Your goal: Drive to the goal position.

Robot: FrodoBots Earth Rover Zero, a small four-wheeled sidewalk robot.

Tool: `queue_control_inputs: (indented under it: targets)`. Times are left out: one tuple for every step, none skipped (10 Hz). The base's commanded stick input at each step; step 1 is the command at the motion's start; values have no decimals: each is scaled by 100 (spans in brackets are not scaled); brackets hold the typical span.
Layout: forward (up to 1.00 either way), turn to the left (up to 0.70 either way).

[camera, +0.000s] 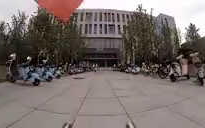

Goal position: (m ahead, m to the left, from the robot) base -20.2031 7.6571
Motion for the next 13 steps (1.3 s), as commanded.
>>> queue_control_inputs:
  targets:
    - [24,0]
    - [49,0]
    - [70,0]
    - [70,0]
    - [70,0]
    - [70,0]
    - [70,0]
    - [70,0]
    - [70,0]
    - [70,0]
    - [70,0]
    - [70,0]
    - [70,0]
